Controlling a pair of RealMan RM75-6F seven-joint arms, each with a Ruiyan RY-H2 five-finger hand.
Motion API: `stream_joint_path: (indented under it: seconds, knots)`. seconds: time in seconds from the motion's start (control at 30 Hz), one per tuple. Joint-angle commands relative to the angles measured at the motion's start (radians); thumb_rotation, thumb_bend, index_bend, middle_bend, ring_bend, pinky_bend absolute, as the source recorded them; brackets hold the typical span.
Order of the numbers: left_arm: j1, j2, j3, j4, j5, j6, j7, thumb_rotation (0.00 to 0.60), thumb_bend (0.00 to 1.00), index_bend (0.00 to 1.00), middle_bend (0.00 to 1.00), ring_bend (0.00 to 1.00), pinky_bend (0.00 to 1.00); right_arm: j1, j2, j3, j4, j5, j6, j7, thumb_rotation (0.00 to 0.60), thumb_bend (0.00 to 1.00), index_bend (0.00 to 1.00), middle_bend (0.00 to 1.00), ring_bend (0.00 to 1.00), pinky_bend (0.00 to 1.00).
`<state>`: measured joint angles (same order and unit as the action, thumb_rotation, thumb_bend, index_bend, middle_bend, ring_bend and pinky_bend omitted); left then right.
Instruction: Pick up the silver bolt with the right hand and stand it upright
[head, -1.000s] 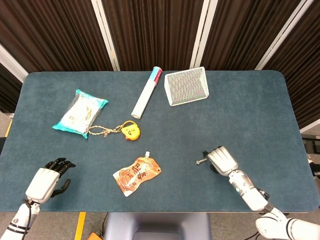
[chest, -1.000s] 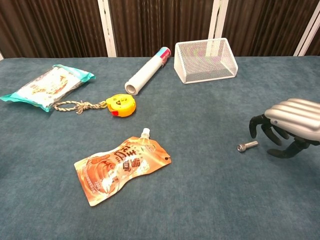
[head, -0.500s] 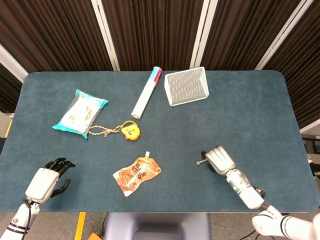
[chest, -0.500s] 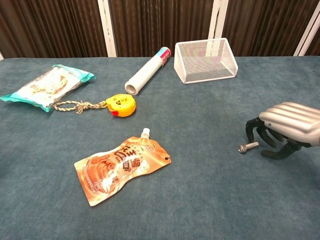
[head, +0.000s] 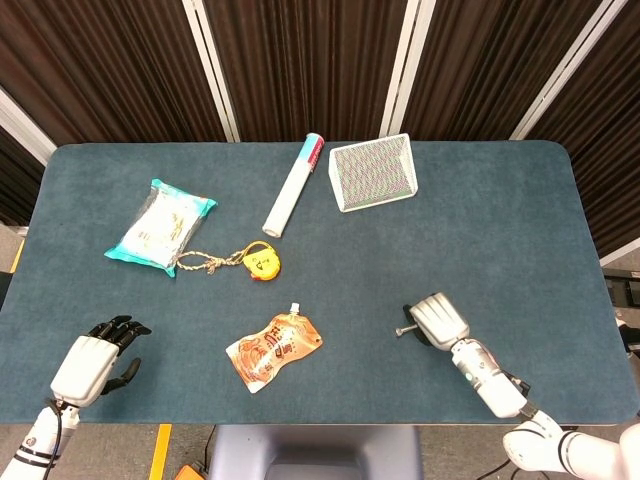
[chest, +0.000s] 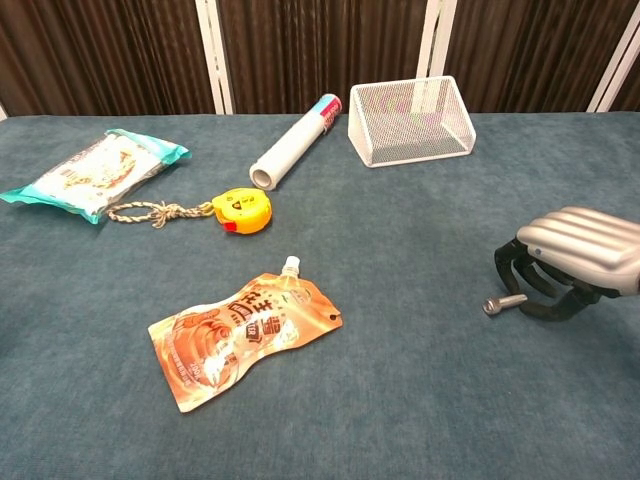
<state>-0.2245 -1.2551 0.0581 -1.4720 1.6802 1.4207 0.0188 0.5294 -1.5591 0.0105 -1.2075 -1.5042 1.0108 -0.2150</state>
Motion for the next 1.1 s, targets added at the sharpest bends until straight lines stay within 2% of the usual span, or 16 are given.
stream_joint_path:
  seconds: [0.03,0.3,0.57,0.87,1.1]
  knots:
    - [0.000,0.000,0.000,0.000,-0.001,0.000,-0.001,0.600,0.43,0.31,0.30,0.20,0.35,0.000,-0.001,-0.001,0.000,-0.001,0.002,0.001,0.600,0.43,0.70,0.84,0.82,0.76]
    - [0.000,0.000,-0.001,0.001,-0.002,0.000,-0.005,0.600,0.43,0.31,0.30,0.20,0.35,-0.002,0.012,-0.002,-0.018,-0.010,0.025,0.001,0.600,0.43,0.72,0.84,0.83,0.76]
    - [0.000,0.001,0.000,-0.001,0.001,0.000,-0.002,0.600,0.43,0.31,0.30,0.20,0.35,-0.007,0.064,0.002,-0.098,-0.012,0.050,-0.043,0.600,0.43,0.72,0.84,0.83,0.76]
    - [0.001,0.002,-0.001,-0.003,0.001,0.003,-0.001,0.600,0.43,0.31,0.30,0.20,0.35,-0.006,0.143,-0.007,-0.190,0.001,0.031,-0.144,0.600,0.43,0.73,0.84,0.83,0.76]
    - [0.000,0.002,0.001,-0.004,0.005,0.002,0.001,0.600,0.43,0.31,0.30,0.20,0.35,0.002,0.169,-0.019,-0.206,-0.051,0.060,-0.252,0.600,0.43,0.72,0.84,0.83,0.76]
